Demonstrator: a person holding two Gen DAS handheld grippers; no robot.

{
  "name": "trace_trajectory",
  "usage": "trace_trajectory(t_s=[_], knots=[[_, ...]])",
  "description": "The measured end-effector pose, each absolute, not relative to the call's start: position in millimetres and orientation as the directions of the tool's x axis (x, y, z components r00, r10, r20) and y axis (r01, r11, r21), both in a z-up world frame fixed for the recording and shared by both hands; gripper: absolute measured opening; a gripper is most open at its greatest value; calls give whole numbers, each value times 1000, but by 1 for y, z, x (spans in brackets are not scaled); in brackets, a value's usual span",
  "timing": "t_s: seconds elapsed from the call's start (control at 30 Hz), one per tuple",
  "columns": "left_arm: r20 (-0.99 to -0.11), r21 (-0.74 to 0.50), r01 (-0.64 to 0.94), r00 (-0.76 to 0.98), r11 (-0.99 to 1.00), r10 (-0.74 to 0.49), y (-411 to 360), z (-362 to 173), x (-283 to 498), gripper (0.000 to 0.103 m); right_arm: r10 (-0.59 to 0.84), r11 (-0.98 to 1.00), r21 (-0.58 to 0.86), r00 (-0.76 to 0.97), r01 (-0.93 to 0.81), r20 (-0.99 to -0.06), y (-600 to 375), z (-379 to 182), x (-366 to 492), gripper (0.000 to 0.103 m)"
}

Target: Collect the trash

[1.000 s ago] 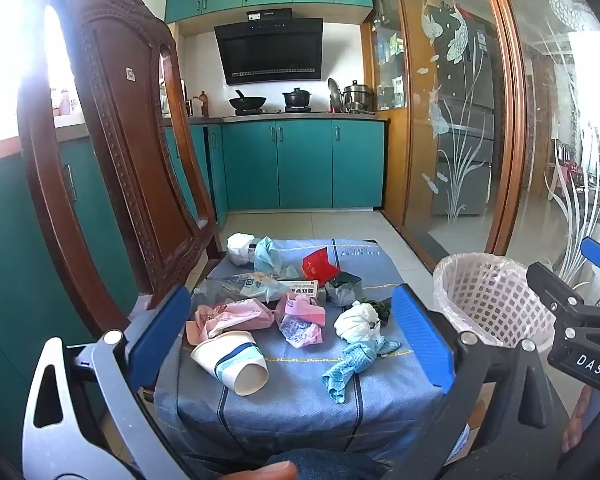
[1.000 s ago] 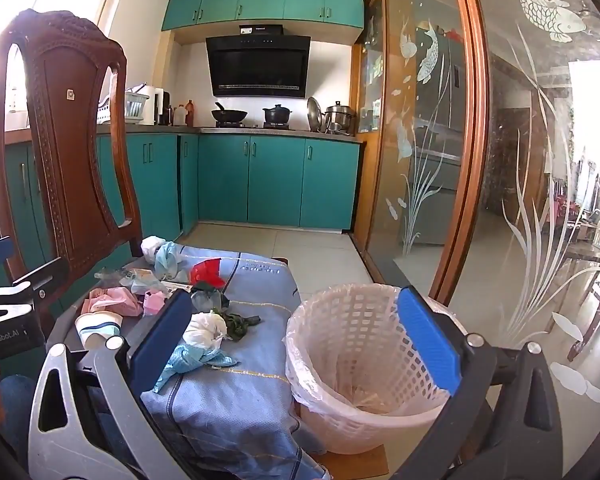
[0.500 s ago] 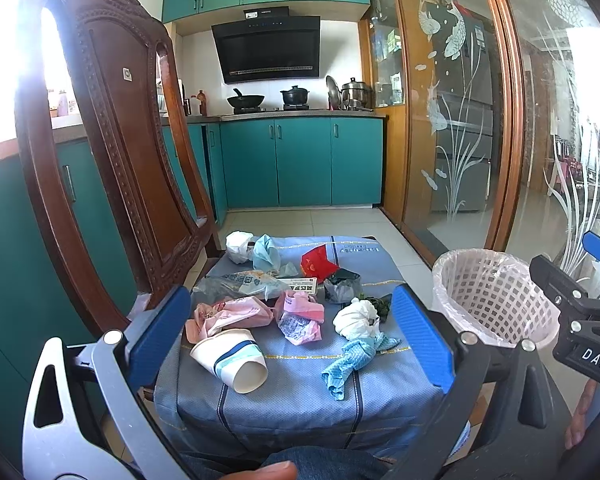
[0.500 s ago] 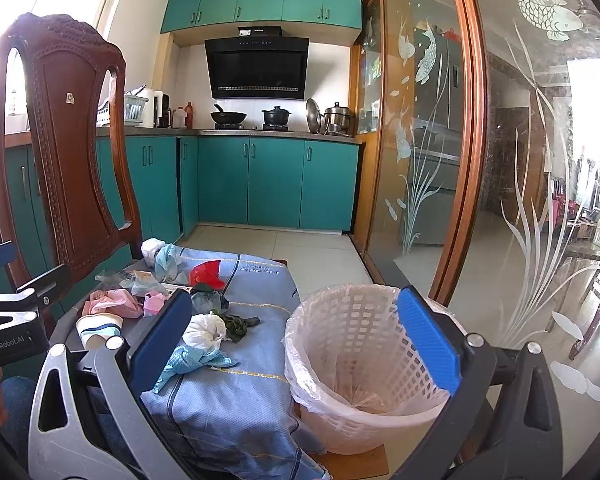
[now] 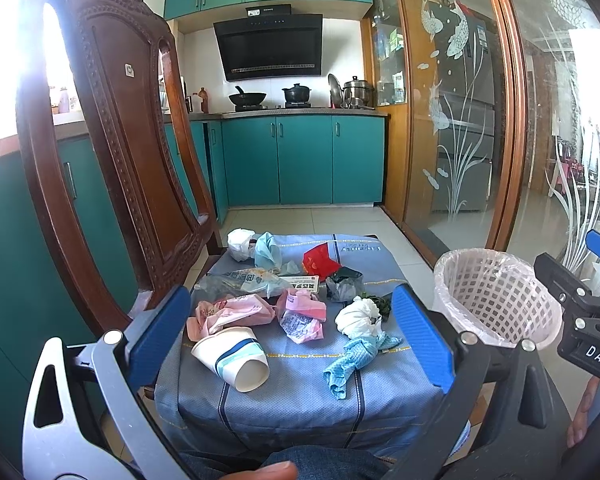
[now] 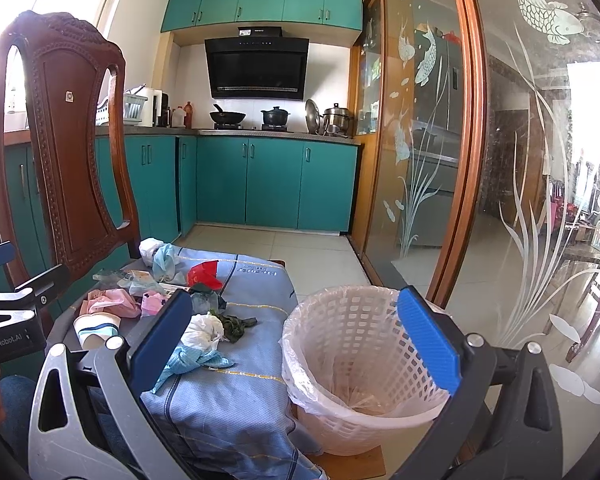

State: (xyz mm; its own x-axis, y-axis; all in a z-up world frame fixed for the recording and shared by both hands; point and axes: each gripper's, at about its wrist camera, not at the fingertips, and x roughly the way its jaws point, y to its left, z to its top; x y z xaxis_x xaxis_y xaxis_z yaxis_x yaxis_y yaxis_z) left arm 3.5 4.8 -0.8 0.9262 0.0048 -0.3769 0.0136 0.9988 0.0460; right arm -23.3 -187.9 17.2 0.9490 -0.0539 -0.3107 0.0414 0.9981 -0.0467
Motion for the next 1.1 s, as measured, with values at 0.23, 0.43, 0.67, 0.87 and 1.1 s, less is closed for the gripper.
trace_trajectory(t_s=[0.23, 0.43, 0.67, 0.87, 1.1], knots=[[-377, 46, 14, 926, 999, 5, 5, -1, 4, 100, -56, 998, -46, 950, 44, -308, -188, 18, -24, 100], [-379, 48, 15, 925, 999, 4, 6, -2, 4, 100, -60, 998, -46, 950, 48, -307, -190, 19, -24, 100], [-380, 47, 14, 925, 999, 5, 5, -3, 4, 100, -57, 998, -43, 950, 46, -308, -190, 20, -23, 100], [-380, 47, 15, 925, 999, 4, 6, -3, 4, 100, -56, 998, -41, 950, 45, -308, -191, 19, -22, 100], [-383, 47, 15, 924, 999, 4, 6, -4, 4, 100, -56, 998, -42, 950, 45, -309, -191, 19, -22, 100]])
